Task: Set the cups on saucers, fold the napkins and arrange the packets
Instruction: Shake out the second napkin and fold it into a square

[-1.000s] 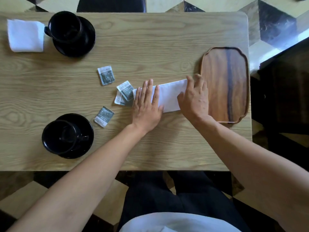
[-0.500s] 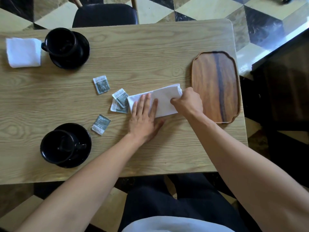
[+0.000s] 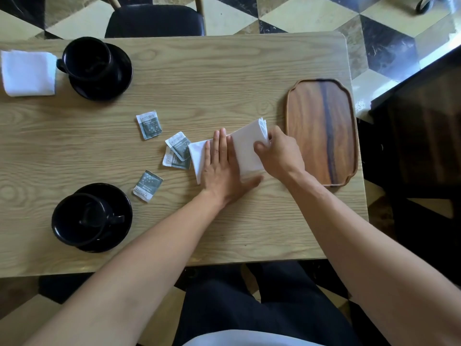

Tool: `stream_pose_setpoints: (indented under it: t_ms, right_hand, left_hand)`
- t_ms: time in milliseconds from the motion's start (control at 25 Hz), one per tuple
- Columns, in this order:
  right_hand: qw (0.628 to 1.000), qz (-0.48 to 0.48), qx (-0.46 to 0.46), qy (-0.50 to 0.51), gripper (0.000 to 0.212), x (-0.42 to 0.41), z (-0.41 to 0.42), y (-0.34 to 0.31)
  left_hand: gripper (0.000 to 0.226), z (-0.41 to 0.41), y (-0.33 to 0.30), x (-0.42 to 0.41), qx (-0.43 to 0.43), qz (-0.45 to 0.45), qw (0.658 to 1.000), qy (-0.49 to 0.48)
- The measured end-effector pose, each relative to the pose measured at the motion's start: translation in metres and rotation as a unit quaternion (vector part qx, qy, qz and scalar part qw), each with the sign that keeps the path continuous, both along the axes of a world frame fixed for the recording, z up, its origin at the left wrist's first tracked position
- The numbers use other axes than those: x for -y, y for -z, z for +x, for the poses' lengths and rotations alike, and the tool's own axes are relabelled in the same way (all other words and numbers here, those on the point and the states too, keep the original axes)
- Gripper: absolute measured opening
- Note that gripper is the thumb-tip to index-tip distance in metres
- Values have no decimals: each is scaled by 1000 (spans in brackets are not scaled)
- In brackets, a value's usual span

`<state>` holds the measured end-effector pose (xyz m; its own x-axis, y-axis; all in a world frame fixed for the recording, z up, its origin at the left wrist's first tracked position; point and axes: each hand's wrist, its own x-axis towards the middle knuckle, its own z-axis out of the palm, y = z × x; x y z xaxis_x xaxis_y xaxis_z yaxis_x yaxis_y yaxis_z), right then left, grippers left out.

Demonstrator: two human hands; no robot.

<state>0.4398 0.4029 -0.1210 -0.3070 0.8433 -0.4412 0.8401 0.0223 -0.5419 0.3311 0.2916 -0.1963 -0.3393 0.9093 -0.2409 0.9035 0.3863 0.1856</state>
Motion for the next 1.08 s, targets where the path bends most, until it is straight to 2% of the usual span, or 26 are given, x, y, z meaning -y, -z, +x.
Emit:
stream_pose_setpoints:
  t_ms: [80, 160, 240, 320, 360, 400, 520, 560, 680, 800, 880, 920, 1000, 1080]
  right_hand:
    - [999, 16, -44, 3, 19, 7, -2, -3]
    - [996, 33, -84, -4, 15, 17, -11, -9]
    - [993, 26, -111, -19, 14, 31, -25, -13]
    - [992, 3, -125, -36, 16, 46, -40, -14]
    - [991, -3, -125, -41, 19, 51, -46, -15]
    - [992, -3, -122, -41, 23, 56, -52, -15]
    - [995, 23, -92, -34, 34, 72, -65, -10]
    - [996, 34, -78, -38, 39, 78, -70, -7]
    - [995, 69, -35, -67, 41, 96, -84, 8]
    - [985, 92, -4, -145, 42, 111, -91, 23]
    - [982, 78, 4, -174, 46, 116, -87, 29]
    - [983, 70, -13, -169, 43, 117, -84, 31]
    - [982, 89, -104, -130, 29, 112, -73, 32]
    - [964, 183, -170, -90, 24, 99, -59, 33]
  left_hand:
    - [140, 2, -1, -1, 2, -18, 1000, -8]
    - [135, 3, -4, -2, 3, -30, 1000, 0]
    - [113, 4, -12, 0, 9, -5, 1000, 11]
    - [86, 5, -19, 8, 20, 77, 997, 16]
    - [79, 3, -22, 15, 19, 110, 994, 13]
    - [82, -1, -25, 23, 11, 120, 993, 4]
    - [111, -21, -27, 64, -8, 42, 998, -44]
    - [113, -29, -27, 79, -6, 32, 998, -59]
    - [88, -41, -30, 110, 30, 59, 994, -89]
    - [59, -45, -31, 115, 38, 113, 986, -118]
    - [55, -47, -34, 112, 53, 124, 981, -137]
    - [55, -48, -36, 109, 61, 137, 979, -138]
    - [51, -48, -36, 102, 67, 193, 972, -115]
    - [49, -43, -35, 89, 75, 246, 964, -66]
